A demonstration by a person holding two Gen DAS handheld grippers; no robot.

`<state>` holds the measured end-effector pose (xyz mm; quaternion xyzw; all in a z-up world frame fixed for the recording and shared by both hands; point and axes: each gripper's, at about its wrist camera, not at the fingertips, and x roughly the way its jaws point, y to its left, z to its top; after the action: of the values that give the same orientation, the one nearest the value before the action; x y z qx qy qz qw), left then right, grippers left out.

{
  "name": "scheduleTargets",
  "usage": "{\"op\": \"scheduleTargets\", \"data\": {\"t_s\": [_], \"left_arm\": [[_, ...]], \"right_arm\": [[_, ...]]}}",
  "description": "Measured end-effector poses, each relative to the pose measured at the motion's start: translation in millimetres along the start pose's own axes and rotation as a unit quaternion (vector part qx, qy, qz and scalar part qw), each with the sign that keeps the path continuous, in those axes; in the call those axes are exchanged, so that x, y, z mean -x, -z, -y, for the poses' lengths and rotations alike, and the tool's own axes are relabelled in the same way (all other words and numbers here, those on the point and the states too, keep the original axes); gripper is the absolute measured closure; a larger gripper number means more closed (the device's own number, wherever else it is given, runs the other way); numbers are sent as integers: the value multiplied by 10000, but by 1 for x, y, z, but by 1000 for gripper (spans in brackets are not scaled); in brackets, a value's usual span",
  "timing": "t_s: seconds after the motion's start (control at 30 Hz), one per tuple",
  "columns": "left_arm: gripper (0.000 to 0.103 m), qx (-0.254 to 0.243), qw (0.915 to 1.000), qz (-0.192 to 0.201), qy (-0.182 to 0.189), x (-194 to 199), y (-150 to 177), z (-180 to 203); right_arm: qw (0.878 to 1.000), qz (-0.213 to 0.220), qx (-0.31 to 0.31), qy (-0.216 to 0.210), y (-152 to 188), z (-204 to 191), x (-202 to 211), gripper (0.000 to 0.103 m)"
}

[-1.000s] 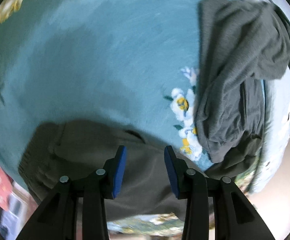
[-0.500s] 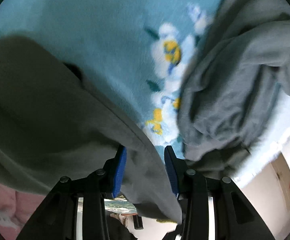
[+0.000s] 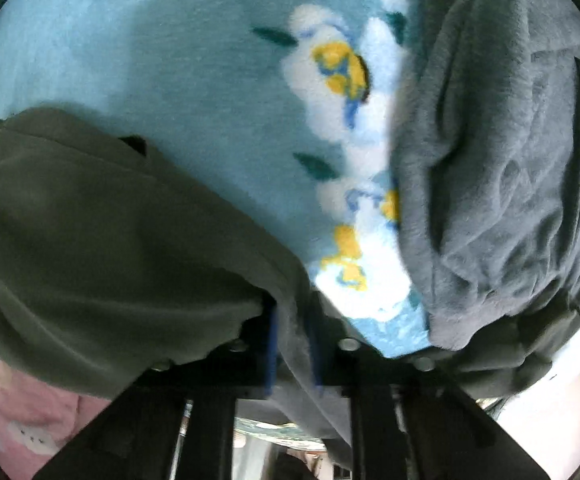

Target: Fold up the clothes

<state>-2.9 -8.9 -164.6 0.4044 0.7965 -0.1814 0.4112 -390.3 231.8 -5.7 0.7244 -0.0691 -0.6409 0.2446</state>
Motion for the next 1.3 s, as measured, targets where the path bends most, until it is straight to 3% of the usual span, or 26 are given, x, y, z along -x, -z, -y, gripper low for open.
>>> {"op": "scheduleTargets", "data": {"t_s": [0.13, 0.27, 0.37, 0.43, 0.47, 0.57, 0.63, 0.7, 0.73, 0.77, 0.8, 0.87, 0.93, 1.07, 1.13, 1.2, 1.3], "left_arm": [[95, -522, 9979, 281, 262, 20, 9, 3], [96, -1133, 9890, 800, 511, 61, 25, 18], [96, -1721, 9716, 1426, 773, 114, 42, 40], [96, -2151, 9516, 1929, 1049, 157, 59, 57], [96, -2368, 9372, 2199, 1315, 181, 69, 61], [96, -2969, 8843, 2959, 2057, 251, 101, 69], [96, -3354, 8432, 3420, 2442, 309, 122, 34], [96, -3596, 8082, 3717, 2817, 330, 143, 19], [95, -3639, 7992, 3767, 2950, 334, 152, 8], [95, -3640, 7971, 3759, 3014, 325, 164, -6], [95, -3620, 7976, 3685, 3114, 314, 166, -34], [95, -3577, 8077, 3519, 3095, 285, 160, -49], [95, -3506, 8290, 3310, 2834, 254, 164, -50], [95, -3243, 8885, 2647, 1881, 153, 149, -88], [95, -2975, 9143, 2271, 1548, 110, 141, -114], [95, -2698, 9326, 1982, 1345, 84, 131, -133], [95, -2358, 9507, 1712, 1062, 53, 118, -159]], "right_arm": [[10000, -2, -1, -82, 3, -1, 4, 99], [9998, 16, 27, -215, 3, -6, 10, 99], [9990, 122, 85, -424, -2, -21, 21, 99], [9976, 237, 149, -635, -7, -36, 32, 99], [9967, 295, 182, -740, -9, -43, 37, 99], [9888, 697, 502, -1222, -16, -78, 73, 99], [9791, 1000, 800, -1578, -18, -105, 103, 99], [9692, 1275, 1105, -1794, -12, -122, 129, 99], [9635, 1410, 1257, -1898, -8, -131, 142, 99], [9606, 1478, 1347, -1932, -2, -131, 150, 99], [9578, 1539, 1433, -1960, 5, -130, 158, 99], [9608, 1489, 1408, -1867, 17, -117, 156, 99], [9682, 1329, 1260, -1702, 32, -91, 144, 99], [9907, 663, 720, -945, 70, -12, 87, 99], [9972, 288, 385, -569, 87, 30, 57, 99], [9995, -77, -105, -286, 103, 74, 30, 99], [9985, -298, -451, -115, 118, 104, 10, 99]]}}
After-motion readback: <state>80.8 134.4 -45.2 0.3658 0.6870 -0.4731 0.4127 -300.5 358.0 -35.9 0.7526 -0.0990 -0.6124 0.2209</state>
